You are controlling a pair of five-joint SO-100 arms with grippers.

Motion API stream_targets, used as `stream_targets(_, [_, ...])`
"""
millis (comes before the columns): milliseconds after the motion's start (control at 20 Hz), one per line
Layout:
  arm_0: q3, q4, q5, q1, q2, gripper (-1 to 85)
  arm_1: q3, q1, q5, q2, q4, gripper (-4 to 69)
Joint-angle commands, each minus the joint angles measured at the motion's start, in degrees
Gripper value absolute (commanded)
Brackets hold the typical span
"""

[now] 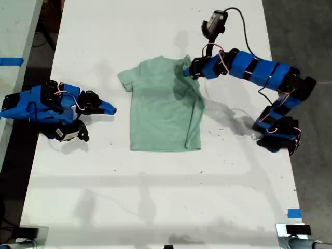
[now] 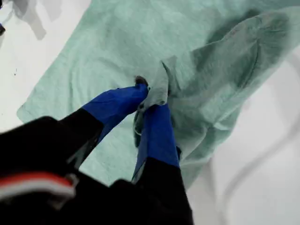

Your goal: Fold t shirt

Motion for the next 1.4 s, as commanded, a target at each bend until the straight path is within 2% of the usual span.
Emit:
stream_targets(0, [2.46,0.09,-1.05,0.70,-0.09,-0.2,-6.68,-4.39,2.20,-4.22,-3.96,1.6])
stream_targets(200, [2.46,0.09,-1.05,0.70,-0.09,-0.2,-10.11,-9.67,4.04,-13.10,-6.15,2.0])
stream_targets(250, [2.46,0.09,-1.05,0.70,-0.09,-0.2,-10.99,-10.20,4.13,-14.33,-5.89,10.3])
stream_targets(300, [2.46,0.09,-1.05,0.88,-0.09,-0.2,-11.43,-10.28,4.22,-14.68,-5.27,15.3])
stream_targets(400, [2.46,0.09,-1.05,0.97,-0.09,-0.2,-13.45,-9.84,5.54,-13.89,-1.85,20.0])
stream_targets(650, [2.46,0.09,-1.05,0.88,-0.09,-0.2,-15.64,-8.96,5.19,-4.39,5.27,21.5])
stream_targets(850, [2.46,0.09,-1.05,0.88,-0.09,-0.2,-5.89,-5.98,8.96,14.77,19.34,20.4])
stream_targets(900, [2.46,0.09,-1.05,0.88,-0.09,-0.2,1.58,-5.98,10.37,23.64,20.04,17.5])
stream_targets(1000, [2.46,0.09,-1.14,0.70,-0.09,-0.2,17.84,-9.84,13.71,43.07,20.65,1.6])
stream_targets(1100, [2.46,0.09,-2.11,0.26,-0.09,-0.2,35.86,-17.67,19.16,62.75,19.95,1.6])
stream_targets(1200, [2.46,0.09,-4.13,-1.76,-0.09,-0.2,56.34,-21.71,23.29,87.01,20.30,1.6])
stream_targets(1250, [2.46,-0.26,-4.22,-3.16,0.00,-0.2,65.30,-22.15,24.08,101.78,24.35,1.6])
stream_targets(1300, [2.46,-0.44,-4.22,-4.66,0.09,-0.2,69.43,-22.50,24.87,103.80,28.92,1.6])
stream_targets(1350, [2.46,-0.35,-3.78,-6.24,0.18,-0.2,72.42,-22.94,23.20,101.51,28.39,1.6])
